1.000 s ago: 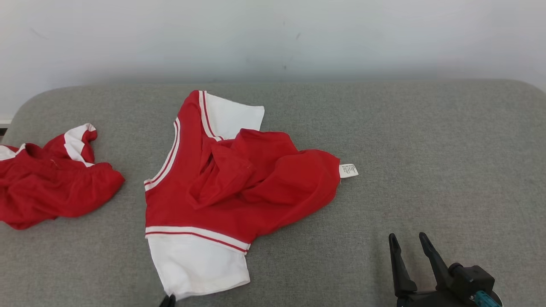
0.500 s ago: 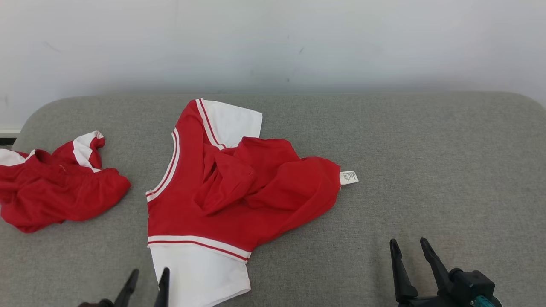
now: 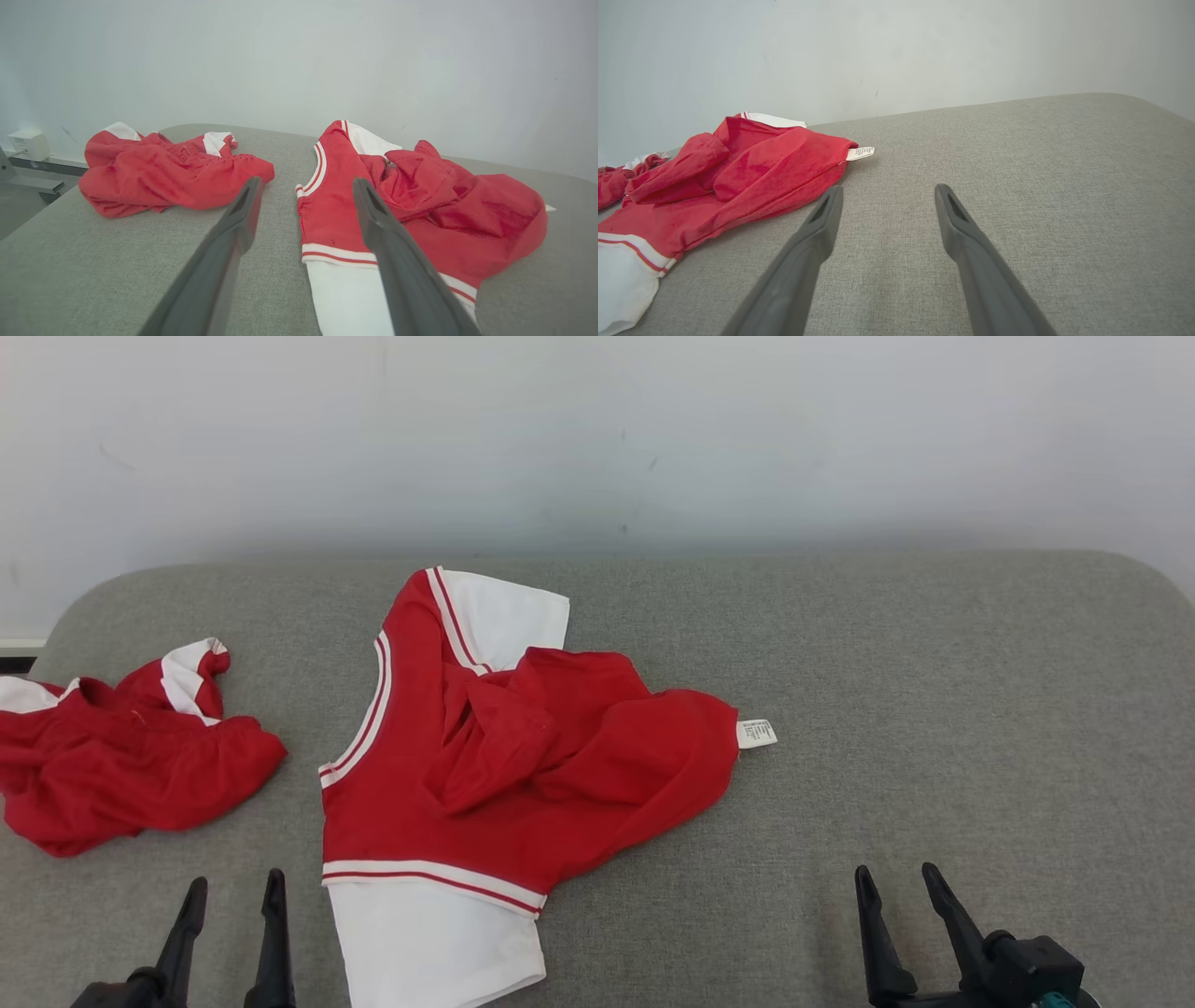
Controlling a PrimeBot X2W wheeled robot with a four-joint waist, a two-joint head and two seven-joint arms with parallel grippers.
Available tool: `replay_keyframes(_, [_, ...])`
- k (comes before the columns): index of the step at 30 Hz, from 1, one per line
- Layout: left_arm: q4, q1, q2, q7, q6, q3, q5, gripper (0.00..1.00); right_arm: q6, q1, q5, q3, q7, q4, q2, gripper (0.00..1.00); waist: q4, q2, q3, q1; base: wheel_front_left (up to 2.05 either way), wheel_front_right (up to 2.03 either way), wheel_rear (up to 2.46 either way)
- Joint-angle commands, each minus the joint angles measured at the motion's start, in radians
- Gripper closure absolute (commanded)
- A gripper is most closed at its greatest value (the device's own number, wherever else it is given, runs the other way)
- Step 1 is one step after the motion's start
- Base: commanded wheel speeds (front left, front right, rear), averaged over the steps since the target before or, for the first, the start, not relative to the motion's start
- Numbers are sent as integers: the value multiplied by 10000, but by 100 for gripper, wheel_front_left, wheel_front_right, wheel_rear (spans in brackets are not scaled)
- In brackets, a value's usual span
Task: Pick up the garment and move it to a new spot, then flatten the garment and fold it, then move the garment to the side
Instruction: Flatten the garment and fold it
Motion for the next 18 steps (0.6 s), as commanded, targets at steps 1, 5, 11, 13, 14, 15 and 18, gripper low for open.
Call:
replay_keyframes(1, [-31, 140, -76, -6, 0, 82, 121, 0, 32, 79, -49, -19, -4, -37, -20, 0, 18, 0, -28, 0, 0, 0, 0])
replay_keyframes(5, [61, 284, -144, -6, -65, 292, 626, 0, 32, 176, -105, 4, -4, -77, -20, 0, 75, 0, -129, 0, 0, 0, 0])
replay_keyframes(11, [302, 430, -395, -8, -283, 489, 1051, 0, 32, 203, -158, 69, -4, -50, -20, 0, 143, 0, -227, 0, 0, 0, 0])
replay_keyframes(13, [370, 410, -495, -6, -356, 560, 1073, 0, 32, 213, -129, 101, -4, -20, -20, 0, 160, 0, -258, 0, 0, 0, 0])
replay_keyframes(14, [386, 400, -522, -8, -356, 597, 1124, 0, 32, 222, -110, 130, -4, -10, -22, 0, 165, 0, -270, 0, 0, 0, 0])
replay_keyframes(15, [404, 399, -548, -6, -391, 625, 1176, 0, 32, 225, -99, 149, -3, 8, -20, 0, 171, 0, -286, 0, 0, 0, 0])
replay_keyframes(18, [407, 416, -664, -6, -454, 703, 1295, 0, 32, 235, -81, 186, -3, 58, -22, 0, 181, 0, -334, 0, 0, 0, 0])
